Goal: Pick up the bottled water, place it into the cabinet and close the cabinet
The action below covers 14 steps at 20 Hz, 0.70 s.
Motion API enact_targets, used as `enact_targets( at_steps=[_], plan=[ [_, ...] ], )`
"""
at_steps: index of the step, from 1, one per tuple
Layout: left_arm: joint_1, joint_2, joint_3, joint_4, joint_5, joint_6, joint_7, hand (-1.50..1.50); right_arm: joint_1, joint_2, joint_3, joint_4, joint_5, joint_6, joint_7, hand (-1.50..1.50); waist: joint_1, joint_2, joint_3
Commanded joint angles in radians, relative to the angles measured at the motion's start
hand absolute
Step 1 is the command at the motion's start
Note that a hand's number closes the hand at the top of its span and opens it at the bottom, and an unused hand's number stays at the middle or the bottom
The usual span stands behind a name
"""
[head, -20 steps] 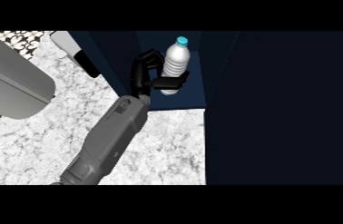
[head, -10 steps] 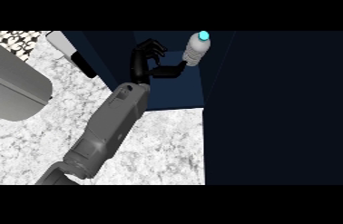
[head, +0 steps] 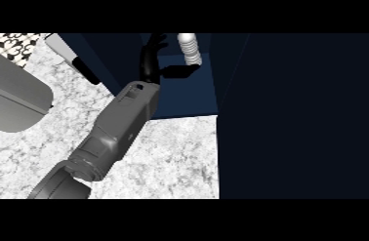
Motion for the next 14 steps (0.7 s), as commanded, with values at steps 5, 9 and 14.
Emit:
enact_targets(
  at_steps=[5, 9, 14],
  plan=[
    [-0.017, -0.009, 0.029, 0.030, -0.003, -0.068, -0.085, -1.50, -0.035, 0.000, 0.011, -0.117, -0.034, -0.107, 0.072, -1.50, 0.023, 0.001, -0.001],
    [-0.065, -0.009, 0.064, -0.018, 0.029, -0.108, -0.133, -1.50, -0.036, 0.008, 0.017, -0.115, -0.007, -0.089, 0.061, -1.50, 0.015, -0.003, -0.001],
    [-0.059, -0.009, 0.050, -0.011, 0.051, -0.136, -0.176, -1.50, -0.074, -0.024, -0.015, -0.084, -0.033, -0.093, 0.079, -1.50, 0.003, -0.002, 0.000]
  ],
)
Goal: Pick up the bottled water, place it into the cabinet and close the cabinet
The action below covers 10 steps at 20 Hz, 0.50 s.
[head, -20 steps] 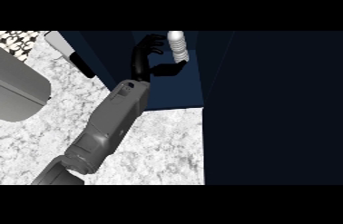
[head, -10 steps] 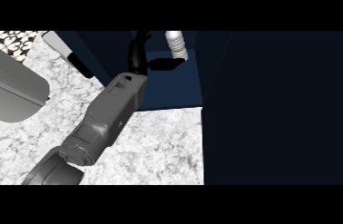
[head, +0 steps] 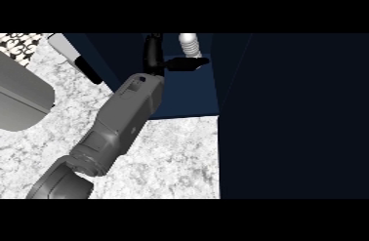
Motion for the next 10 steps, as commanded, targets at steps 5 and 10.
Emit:
enact_targets(
  at_steps=[5, 10],
  plan=[
    [0.052, -0.002, -0.030, -0.073, 0.082, -0.037, -0.068, -1.50, -0.006, 0.019, 0.004, -0.098, 0.000, -0.049, 0.066, -1.50, 0.010, -0.010, 0.001],
    [0.120, -0.002, -0.154, -0.226, 0.168, -0.001, -0.025, -1.50, -0.023, 0.010, 0.002, -0.131, 0.002, -0.078, 0.092, -1.50, 0.020, -0.019, 0.001]
  ],
)
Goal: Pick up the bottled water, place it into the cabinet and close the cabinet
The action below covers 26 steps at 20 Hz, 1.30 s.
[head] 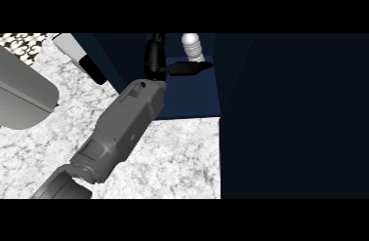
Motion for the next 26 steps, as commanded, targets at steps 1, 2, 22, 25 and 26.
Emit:
enact_targets(
  at_steps=[1, 2, 22, 25, 26],
  plan=[
    [0.068, 0.000, -0.070, -0.091, 0.066, 0.005, 0.017, -1.50, 0.059, 0.051, 0.013, -0.180, 0.034, -0.031, 0.046, -1.50, 0.004, -0.006, 0.000],
    [0.100, 0.000, -0.104, -0.154, 0.080, -0.002, 0.031, -1.50, 0.008, 0.021, -0.015, -0.148, 0.019, -0.064, 0.049, -1.50, 0.022, -0.010, 0.000],
    [0.818, 0.063, -0.549, -0.987, 0.073, 0.120, 0.061, -1.50, 0.045, 0.052, -0.059, -0.167, 0.014, -0.042, 0.055, -1.50, 0.061, -0.011, 0.000],
    [0.882, 0.091, -0.626, -1.115, 0.043, 0.166, 0.114, 1.50, 0.032, 0.031, -0.030, -0.156, 0.025, -0.009, 0.074, 1.50, 0.062, -0.011, 0.001],
    [0.899, 0.097, -0.607, -1.048, 0.042, 0.105, 0.056, 1.50, 0.020, 0.030, -0.020, -0.130, 0.023, 0.019, 0.078, 1.50, 0.054, -0.007, 0.001]
  ],
)
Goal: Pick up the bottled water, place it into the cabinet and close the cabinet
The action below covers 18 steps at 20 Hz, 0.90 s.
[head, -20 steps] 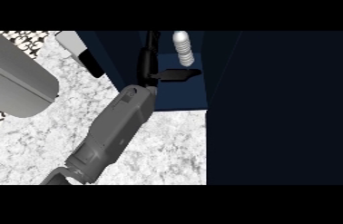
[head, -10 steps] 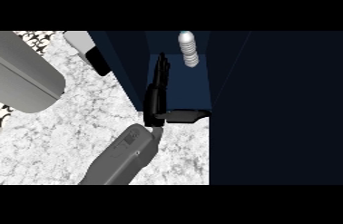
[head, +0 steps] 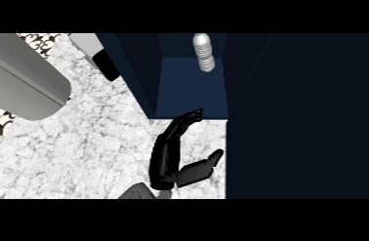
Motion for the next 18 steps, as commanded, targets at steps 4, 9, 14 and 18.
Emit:
enact_targets(
  at_steps=[4, 9, 14, 18],
  plan=[
    [0.237, 0.182, -0.071, -0.231, -0.012, -0.078, -0.025, 1.50, 0.053, 0.006, 0.027, -0.155, 0.069, 0.071, 0.046, 1.50, -0.002, 0.001, 0.000],
    [0.329, 0.343, -0.048, -0.403, -0.017, -0.072, 0.016, 1.50, 0.114, -0.035, 0.011, -0.217, 0.019, 0.095, 0.079, 1.50, -0.005, -0.002, -0.001],
    [0.382, 0.440, 0.011, -0.421, 0.006, -0.134, -0.011, 1.50, 0.101, -0.094, 0.101, -0.214, 0.064, 0.215, 0.105, 1.50, -0.007, -0.001, -0.002],
    [0.417, 0.518, 0.098, -0.505, 0.054, -0.177, -0.018, 1.50, 0.081, -0.062, 0.121, -0.277, 0.080, 0.218, 0.081, 1.50, -0.012, -0.003, -0.003]
  ],
)
